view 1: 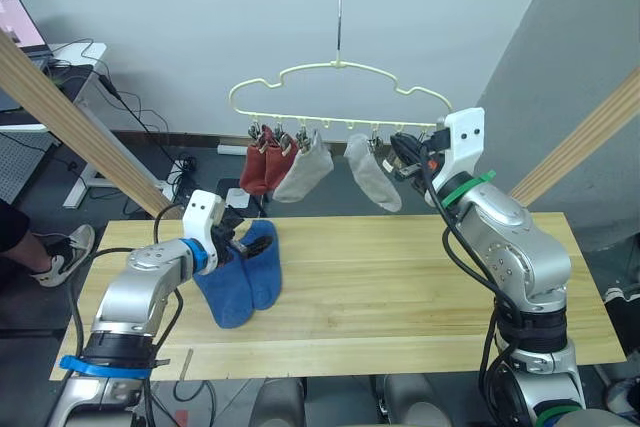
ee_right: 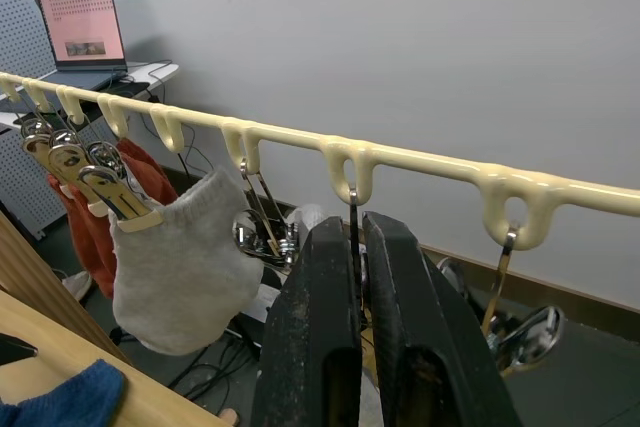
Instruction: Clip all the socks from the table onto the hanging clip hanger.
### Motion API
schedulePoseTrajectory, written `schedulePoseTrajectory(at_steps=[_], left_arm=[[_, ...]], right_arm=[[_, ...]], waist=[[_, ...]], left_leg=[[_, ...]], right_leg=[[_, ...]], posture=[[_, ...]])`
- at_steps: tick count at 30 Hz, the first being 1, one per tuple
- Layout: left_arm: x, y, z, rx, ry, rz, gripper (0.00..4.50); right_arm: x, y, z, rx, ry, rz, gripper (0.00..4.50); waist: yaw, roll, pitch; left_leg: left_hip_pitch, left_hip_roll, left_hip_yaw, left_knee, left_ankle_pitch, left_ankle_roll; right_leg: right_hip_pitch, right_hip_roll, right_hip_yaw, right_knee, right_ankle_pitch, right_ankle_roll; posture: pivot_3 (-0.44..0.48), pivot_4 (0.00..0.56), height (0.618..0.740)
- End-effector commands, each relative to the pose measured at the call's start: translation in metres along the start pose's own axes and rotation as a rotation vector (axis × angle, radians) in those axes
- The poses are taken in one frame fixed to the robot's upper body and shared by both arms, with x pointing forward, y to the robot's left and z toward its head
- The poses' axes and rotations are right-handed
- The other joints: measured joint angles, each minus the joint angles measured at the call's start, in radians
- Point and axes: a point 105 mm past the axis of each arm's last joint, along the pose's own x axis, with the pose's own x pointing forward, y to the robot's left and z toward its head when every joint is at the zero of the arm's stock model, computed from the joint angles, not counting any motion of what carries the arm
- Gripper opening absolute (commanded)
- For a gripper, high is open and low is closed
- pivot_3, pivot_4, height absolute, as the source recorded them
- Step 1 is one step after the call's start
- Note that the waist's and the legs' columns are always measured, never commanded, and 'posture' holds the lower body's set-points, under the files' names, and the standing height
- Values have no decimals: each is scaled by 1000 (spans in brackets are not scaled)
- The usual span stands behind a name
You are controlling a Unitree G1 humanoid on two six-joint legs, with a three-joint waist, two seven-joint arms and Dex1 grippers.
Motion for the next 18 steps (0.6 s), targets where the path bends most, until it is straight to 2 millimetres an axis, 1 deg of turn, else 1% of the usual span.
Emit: schedulePoseTrajectory(at_steps=[1, 3, 5, 10, 13, 18], left_arm=[[8, 4, -7, 46, 29, 53, 4500], [15, 4, -12, 60, 43, 62, 4500], [21, 1, -14, 28, 38, 52, 4500], [30, -1, -23, 34, 60, 41, 4500], [32, -2, -31, 39, 91, 32, 3890], [35, -4, -35, 43, 101, 17, 2434]], right_arm=[[-3, -3, 5, -1, -15, -14, 43], [-2, -4, 6, -2, -15, -17, 43], [-2, -5, 6, -4, -16, -20, 43], [-2, -7, 7, -8, -16, -31, 43], [-3, -8, 8, -8, -16, -37, 0], [-3, -9, 8, -9, -14, -42, 0]], waist=[[0, 0, 0], [1, 0, 0], [1, 0, 0], [-2, 0, 0], [-3, 0, 0], [-2, 0, 0]], left_leg=[[0, 0, 0, 0, 0, 0], [0, 0, 0, 0, 0, 0], [-1, 0, 0, 0, 0, 0], [-1, -1, 0, 1, 0, 0], [-1, 0, 0, 1, 0, 0], [-2, -1, 0, 1, 0, 0]], right_leg=[[0, 0, 0, 0, 0, 0], [0, 0, 0, 0, 0, 0], [0, 0, 0, 0, 0, 0], [-1, -1, -1, 0, 0, 0], [-1, 0, -1, 0, 0, 0], [-1, -1, -1, 0, 0, 0]], posture=[[-45, 236, 740], [-48, 236, 740], [-52, 234, 740], [-58, 237, 740], [-64, 239, 740], [-71, 245, 740]])
